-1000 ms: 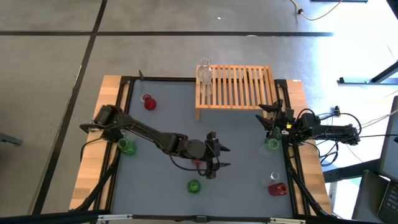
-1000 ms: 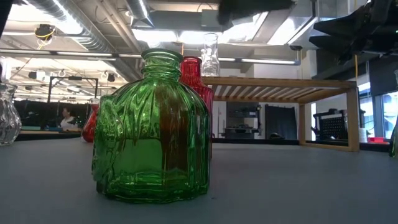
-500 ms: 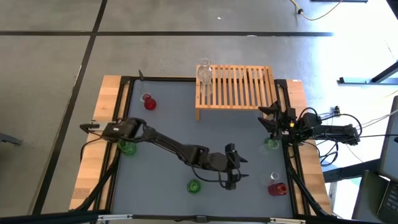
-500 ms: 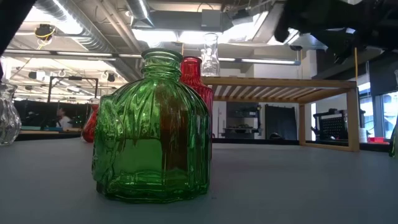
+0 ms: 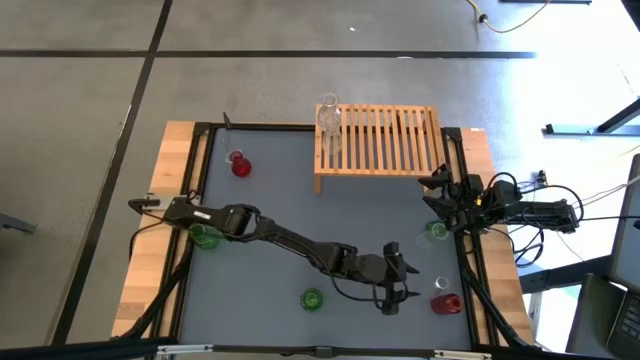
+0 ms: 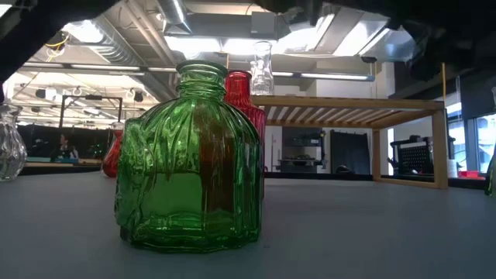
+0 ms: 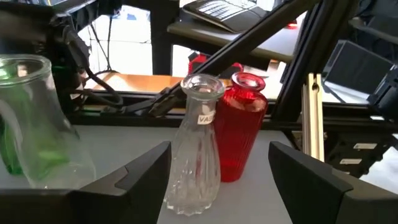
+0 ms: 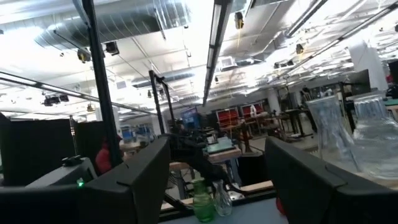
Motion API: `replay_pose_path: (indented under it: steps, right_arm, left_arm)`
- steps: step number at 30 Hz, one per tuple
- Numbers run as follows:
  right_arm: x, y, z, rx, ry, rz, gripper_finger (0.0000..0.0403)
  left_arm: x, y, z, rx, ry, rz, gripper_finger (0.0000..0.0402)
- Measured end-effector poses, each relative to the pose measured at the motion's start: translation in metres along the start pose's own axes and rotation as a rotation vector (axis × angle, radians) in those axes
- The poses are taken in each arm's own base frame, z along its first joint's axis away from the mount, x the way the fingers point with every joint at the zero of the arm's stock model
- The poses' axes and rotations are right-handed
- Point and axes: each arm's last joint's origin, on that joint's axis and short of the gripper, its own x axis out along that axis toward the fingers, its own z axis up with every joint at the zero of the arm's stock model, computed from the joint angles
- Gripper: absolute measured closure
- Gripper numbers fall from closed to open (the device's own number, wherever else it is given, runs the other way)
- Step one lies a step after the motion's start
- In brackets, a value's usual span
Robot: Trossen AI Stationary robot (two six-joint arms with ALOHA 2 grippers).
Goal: Sort vases onto shelf
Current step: Put the middle left transparent vase onto the shelf
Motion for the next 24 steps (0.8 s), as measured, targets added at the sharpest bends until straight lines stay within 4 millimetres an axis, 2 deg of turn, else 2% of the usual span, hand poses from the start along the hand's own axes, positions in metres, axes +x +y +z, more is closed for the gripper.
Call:
replay_pose_path:
  steps: [7, 11, 15, 18, 24]
  right_arm:
    - [0.000, 0.000, -0.001, -0.001, 0.009, -0.002, 0.0152]
    - [0.000, -0.001, -0.003, -0.001, 0.027, -0.006, 0.0152]
    - [0.000, -0.001, -0.003, -0.001, 0.034, -0.007, 0.0152]
    - [0.000, -0.001, -0.004, -0.001, 0.039, -0.008, 0.0152]
    - [0.000, -0.001, -0.004, 0.019, 0.039, -0.009, 0.0152]
  left_arm:
    - [0.000, 0.007, -0.003, 0.007, 0.069, 0.016, 0.0138]
    - [-0.018, 0.002, 0.016, 0.030, 0.147, 0.075, 0.0138]
    - [-0.054, -0.010, 0.052, 0.090, 0.208, 0.230, 0.0138]
    - [-0.089, -0.019, 0.078, 0.143, 0.262, 0.357, 0.0138]
    - [-0.177, -0.026, 0.123, 0.077, 0.358, 0.580, 0.0138]
